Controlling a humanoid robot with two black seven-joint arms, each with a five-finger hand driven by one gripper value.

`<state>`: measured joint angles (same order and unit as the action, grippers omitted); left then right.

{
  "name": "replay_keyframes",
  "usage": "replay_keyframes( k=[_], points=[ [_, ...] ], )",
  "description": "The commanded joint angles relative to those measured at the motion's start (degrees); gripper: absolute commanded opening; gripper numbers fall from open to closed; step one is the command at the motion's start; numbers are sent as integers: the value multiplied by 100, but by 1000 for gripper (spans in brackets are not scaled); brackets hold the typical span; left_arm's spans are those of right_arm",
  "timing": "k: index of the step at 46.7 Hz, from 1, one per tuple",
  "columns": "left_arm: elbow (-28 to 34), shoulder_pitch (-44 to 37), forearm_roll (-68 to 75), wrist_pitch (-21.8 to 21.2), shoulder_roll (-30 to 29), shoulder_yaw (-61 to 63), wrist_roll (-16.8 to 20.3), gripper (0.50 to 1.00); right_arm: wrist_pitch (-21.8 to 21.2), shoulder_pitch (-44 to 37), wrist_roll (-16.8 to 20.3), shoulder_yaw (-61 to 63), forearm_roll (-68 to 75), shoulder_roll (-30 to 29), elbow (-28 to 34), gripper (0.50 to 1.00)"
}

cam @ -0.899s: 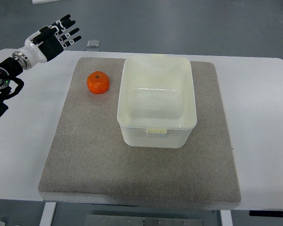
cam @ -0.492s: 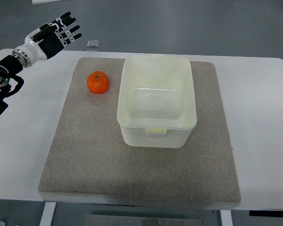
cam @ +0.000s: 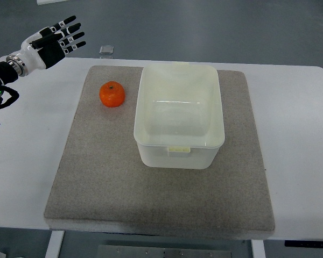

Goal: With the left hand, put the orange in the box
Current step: 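Move the left hand forward toward the orange beside the box, then lower the left hand over the orange with fingers open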

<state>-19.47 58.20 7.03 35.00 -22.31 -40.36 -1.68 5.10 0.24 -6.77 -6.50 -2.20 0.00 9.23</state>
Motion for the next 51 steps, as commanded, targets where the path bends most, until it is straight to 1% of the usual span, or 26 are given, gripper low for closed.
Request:
replay_keyframes(
  k=[1, 6, 11, 16, 18, 21, 24, 29, 32, 34, 41, 47, 51],
  points=[
    [-372, -19, 1132, 0, -159, -7, 387, 996, 0, 3, 0, 0, 0, 0, 0, 932],
    [-803, -46, 2327, 0, -335, 2, 967, 996, 0, 3, 0, 0, 0, 0, 0, 932],
    [-1190, -28, 3479, 0, -537, 2, 1293, 994, 0, 3, 0, 0, 0, 0, 0, 932],
    [-1603, -19, 4569, 0, -696, 89, 1346, 994, 0, 3, 0, 0, 0, 0, 0, 932],
    [-1674, -2, 4965, -133, -722, 212, 1346, 994, 0, 3, 0, 0, 0, 0, 0, 932],
    [-1735, 60, 5518, -545, -722, 458, 1355, 992, 0, 3, 0, 0, 0, 0, 0, 932],
    [-1858, 104, 6028, -1072, -722, 827, 1416, 992, 0, 3, 0, 0, 0, 0, 0, 932],
    [-2174, 113, 6644, -1881, -731, 1635, 1662, 992, 0, 3, 0, 0, 0, 0, 0, 932],
    [-2306, 148, 6873, -2181, -731, 1996, 1742, 992, 0, 3, 0, 0, 0, 0, 0, 932],
    [-2368, 200, 6996, -2269, -731, 2154, 1742, 992, 0, 3, 0, 0, 0, 0, 0, 932],
    [-2412, 341, 7690, -2296, -714, 2278, 1742, 988, 0, 3, 0, 0, 0, 0, 0, 932],
    [-2394, 341, 8332, -2357, -573, 2269, 1733, 984, 0, 3, 0, 0, 0, 0, 0, 930],
    [-2351, 341, 8456, -2357, -415, 2278, 1724, 984, 0, 3, 0, 0, 0, 0, 0, 932]
  ],
)
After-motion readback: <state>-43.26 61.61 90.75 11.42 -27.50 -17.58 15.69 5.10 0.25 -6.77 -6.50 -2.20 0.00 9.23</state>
